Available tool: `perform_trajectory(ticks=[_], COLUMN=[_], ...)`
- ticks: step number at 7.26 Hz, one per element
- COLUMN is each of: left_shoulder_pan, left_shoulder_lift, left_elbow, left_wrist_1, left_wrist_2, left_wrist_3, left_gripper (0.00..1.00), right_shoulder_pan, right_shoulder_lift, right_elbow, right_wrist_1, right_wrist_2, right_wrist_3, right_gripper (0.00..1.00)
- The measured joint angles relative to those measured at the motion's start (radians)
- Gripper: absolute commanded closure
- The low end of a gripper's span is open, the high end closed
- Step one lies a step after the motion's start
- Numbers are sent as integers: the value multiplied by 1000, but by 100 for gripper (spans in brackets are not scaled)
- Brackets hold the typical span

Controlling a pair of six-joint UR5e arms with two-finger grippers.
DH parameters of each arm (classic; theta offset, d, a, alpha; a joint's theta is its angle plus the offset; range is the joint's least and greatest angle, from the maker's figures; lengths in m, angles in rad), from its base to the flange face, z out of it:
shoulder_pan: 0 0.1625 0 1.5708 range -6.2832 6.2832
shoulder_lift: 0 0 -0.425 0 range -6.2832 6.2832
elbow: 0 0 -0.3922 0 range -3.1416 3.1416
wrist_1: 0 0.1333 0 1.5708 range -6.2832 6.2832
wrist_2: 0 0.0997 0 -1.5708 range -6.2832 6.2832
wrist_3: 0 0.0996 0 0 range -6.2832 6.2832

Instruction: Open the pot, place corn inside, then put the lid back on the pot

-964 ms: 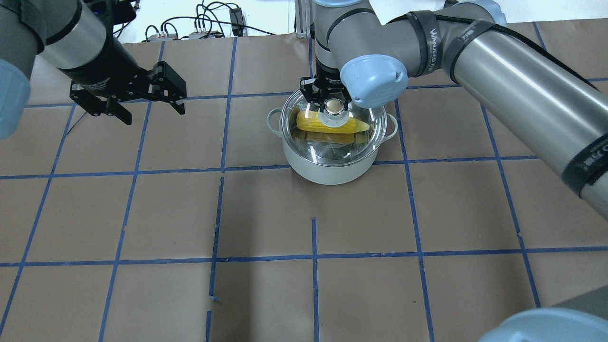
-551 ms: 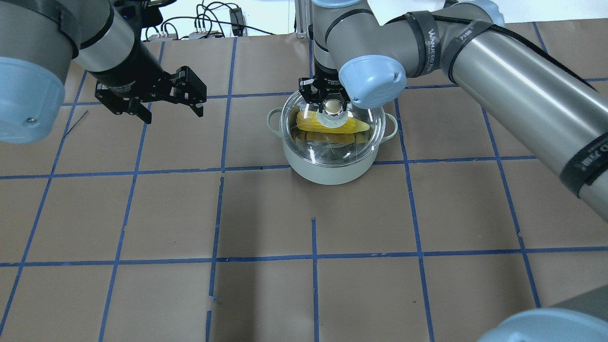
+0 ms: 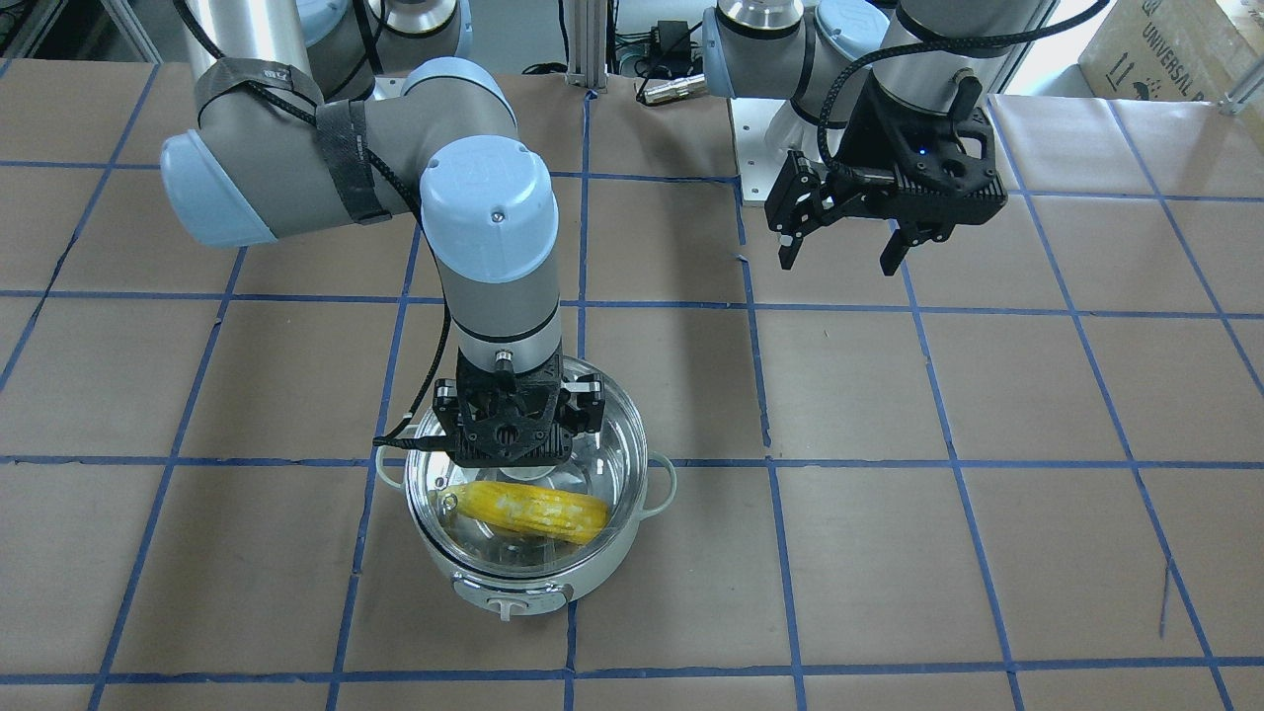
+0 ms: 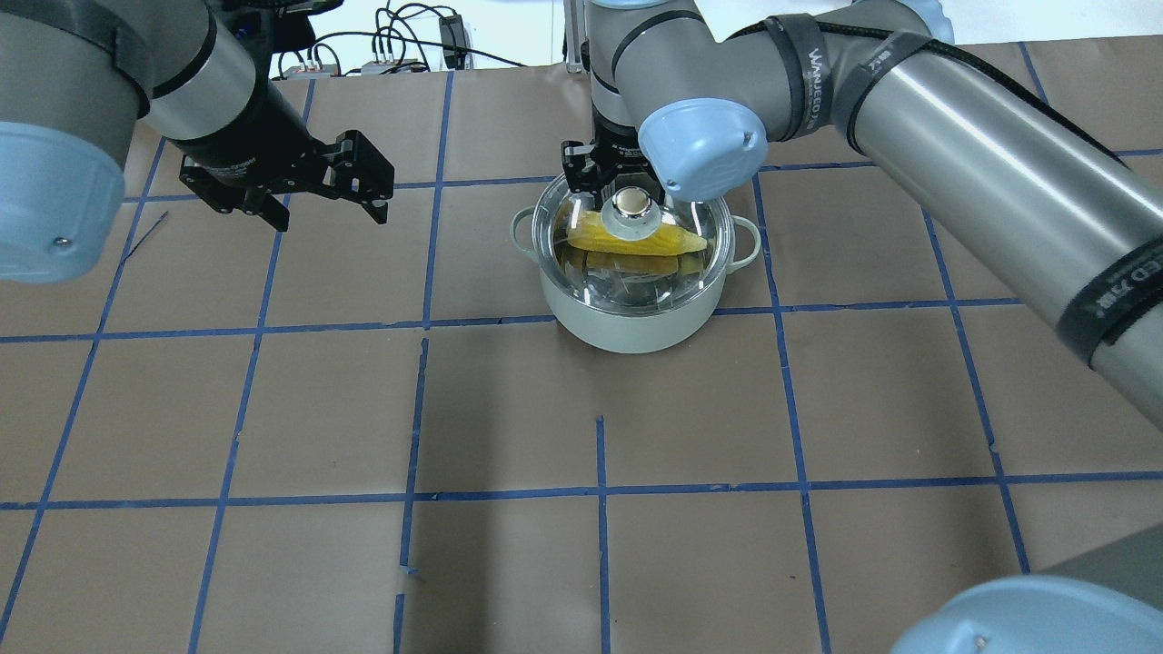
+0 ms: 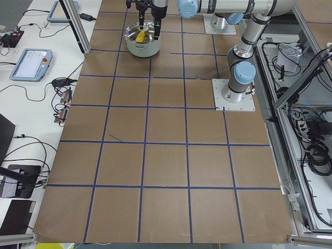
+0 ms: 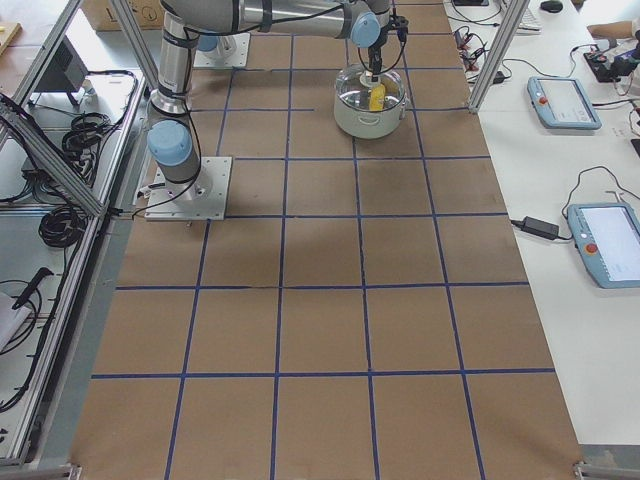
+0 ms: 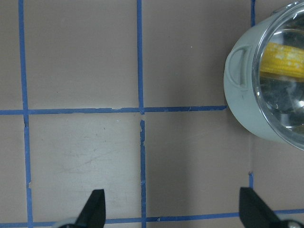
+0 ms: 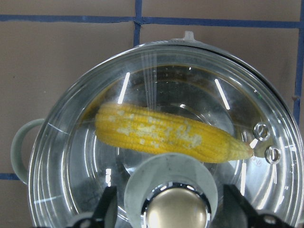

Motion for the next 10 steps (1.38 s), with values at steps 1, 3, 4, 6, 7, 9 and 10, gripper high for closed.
perform_trajectory(ticks=[1,3,4,6,7,9,10], left_shoulder_pan=[0,1,1,1,1,1,1], left_shoulder_lift=[0,-2,-4,-5,-5,-7,-7], left_elbow=[-1,-1,-1,-2,-2,-2,-2], left_wrist_1=[3,5,6,7,7,7,7], left_wrist_2=[1,2,1,1,1,0,0], left_wrist_3=[2,4,4,5,7,10,11], left_gripper=[0,0,0,0,0,0,0], right_shoulder_pan=[0,-1,-4,-8,-9,-10,-10], right_shoulder_lift=[1,0,0,-1,0,0,1], right_elbow=[0,2,5,5,3,1,1], right_wrist_1=[1,3,6,32,40,45,46], right_wrist_2=[0,-1,-8,-43,-60,-78,-80], right_wrist_3=[-3,-8,-9,-11,-12,-12,-12], right_gripper=[0,0,0,0,0,0,0])
